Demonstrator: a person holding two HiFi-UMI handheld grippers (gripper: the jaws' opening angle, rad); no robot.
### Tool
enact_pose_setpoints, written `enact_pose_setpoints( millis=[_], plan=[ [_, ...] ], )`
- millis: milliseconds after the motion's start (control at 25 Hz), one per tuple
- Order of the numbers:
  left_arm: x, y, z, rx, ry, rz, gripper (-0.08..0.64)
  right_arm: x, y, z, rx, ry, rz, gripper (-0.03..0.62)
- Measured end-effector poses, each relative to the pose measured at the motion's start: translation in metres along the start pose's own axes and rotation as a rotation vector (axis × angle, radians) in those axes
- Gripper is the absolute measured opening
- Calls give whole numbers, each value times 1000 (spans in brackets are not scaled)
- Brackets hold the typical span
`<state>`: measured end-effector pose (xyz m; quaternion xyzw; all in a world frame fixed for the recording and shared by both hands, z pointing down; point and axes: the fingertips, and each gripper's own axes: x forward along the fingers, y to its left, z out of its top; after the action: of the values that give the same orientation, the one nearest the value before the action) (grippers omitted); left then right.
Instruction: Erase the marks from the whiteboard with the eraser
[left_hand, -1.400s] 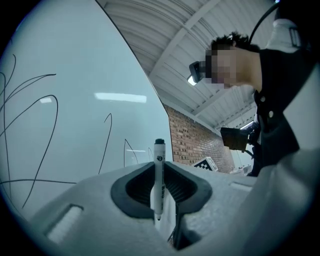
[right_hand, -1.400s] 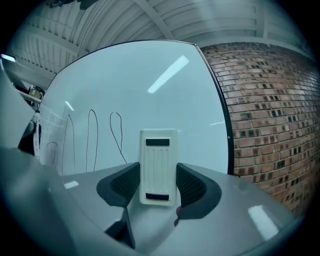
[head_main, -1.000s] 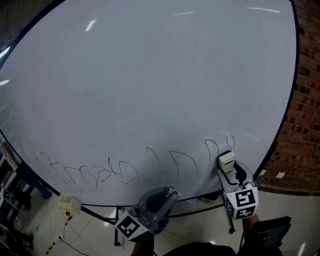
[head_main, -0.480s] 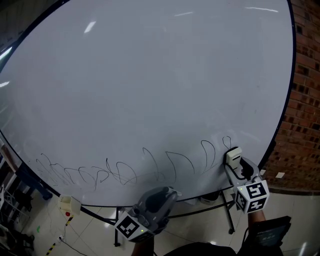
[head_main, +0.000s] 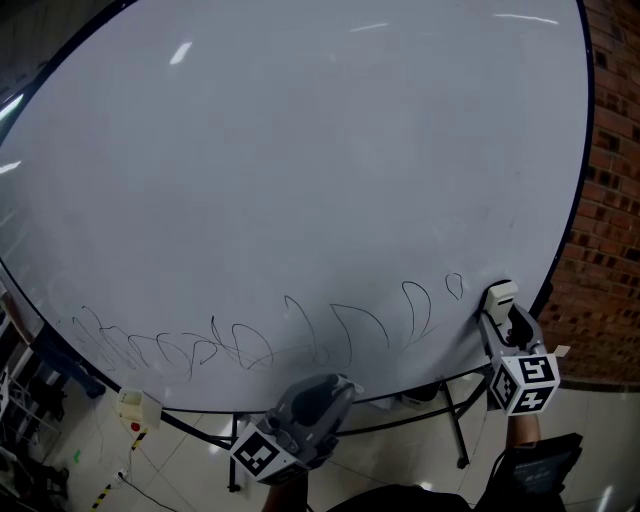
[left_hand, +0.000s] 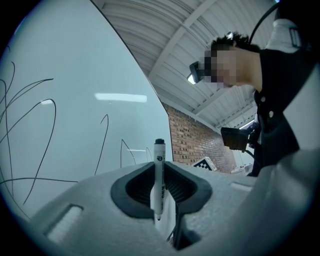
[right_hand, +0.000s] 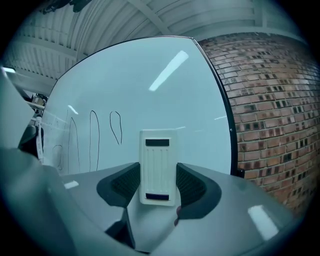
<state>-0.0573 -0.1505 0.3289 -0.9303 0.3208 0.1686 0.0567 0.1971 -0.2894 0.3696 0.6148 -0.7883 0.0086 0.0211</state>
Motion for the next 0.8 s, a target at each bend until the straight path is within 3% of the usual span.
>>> enact_pose_setpoints(
  millis=[200, 560, 800],
  plan=[
    [1, 0, 0, 1, 0, -7, 61, 0, 18, 5, -48, -13, -16, 230],
    [-2, 1, 1, -7, -13, -2, 63, 2, 111, -2, -158, 0, 187, 230],
    [2, 2, -1, -7, -9, -7, 63, 2, 102, 0, -127, 10, 229, 230]
  ],
)
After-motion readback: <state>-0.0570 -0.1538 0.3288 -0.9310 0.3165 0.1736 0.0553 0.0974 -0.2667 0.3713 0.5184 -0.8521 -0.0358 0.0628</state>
